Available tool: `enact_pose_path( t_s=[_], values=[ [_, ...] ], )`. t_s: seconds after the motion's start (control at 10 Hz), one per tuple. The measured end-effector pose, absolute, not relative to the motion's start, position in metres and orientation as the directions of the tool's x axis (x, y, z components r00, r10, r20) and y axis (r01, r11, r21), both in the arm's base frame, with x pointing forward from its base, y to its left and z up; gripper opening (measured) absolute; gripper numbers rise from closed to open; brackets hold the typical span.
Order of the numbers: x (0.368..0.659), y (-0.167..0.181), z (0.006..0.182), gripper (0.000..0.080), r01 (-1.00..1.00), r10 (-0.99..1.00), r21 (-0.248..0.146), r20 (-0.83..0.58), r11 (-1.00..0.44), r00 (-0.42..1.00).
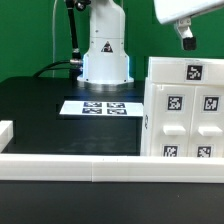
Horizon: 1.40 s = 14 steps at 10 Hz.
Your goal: Assemble cabinet
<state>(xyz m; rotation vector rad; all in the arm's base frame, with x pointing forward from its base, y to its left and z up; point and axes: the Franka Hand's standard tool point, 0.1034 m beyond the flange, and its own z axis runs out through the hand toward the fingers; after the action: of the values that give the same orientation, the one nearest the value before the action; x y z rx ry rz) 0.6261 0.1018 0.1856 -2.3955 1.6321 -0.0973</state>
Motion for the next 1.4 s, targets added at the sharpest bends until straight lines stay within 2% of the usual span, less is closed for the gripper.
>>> enact_pose_path(
  t_s=[0.3, 0.6, 0.7, 0.8, 0.9, 1.0, 1.2, 1.4],
  values=[
    [0.637, 0.101, 0.187, 0.0797, -0.686, -0.702, -0.224, -0.014, -0.692, 0.712],
    [0.637, 0.1, 0.187, 0.0797, -0.486, -0.507, -0.221, 0.046, -0.846, 0.861],
    [0.637, 0.098, 0.187, 0.0797, -0.344, -0.365, -0.197, 0.084, -0.918, 0.927],
    [0.636, 0.096, 0.185, 0.0797, -0.156, -0.174, -0.147, 0.122, -0.977, 0.977],
    [0.636, 0.093, 0.185, 0.0797, -0.031, -0.049, -0.126, 0.139, -0.991, 0.989],
    [0.636, 0.089, 0.185, 0.0797, 0.145, 0.131, -0.089, 0.15, -0.985, 0.98],
    [0.634, 0.087, 0.184, 0.0797, 0.363, 0.354, -0.043, 0.137, -0.931, 0.925],
    [0.634, 0.084, 0.184, 0.0797, 0.474, 0.466, -0.023, 0.141, -0.88, 0.873]
  ],
)
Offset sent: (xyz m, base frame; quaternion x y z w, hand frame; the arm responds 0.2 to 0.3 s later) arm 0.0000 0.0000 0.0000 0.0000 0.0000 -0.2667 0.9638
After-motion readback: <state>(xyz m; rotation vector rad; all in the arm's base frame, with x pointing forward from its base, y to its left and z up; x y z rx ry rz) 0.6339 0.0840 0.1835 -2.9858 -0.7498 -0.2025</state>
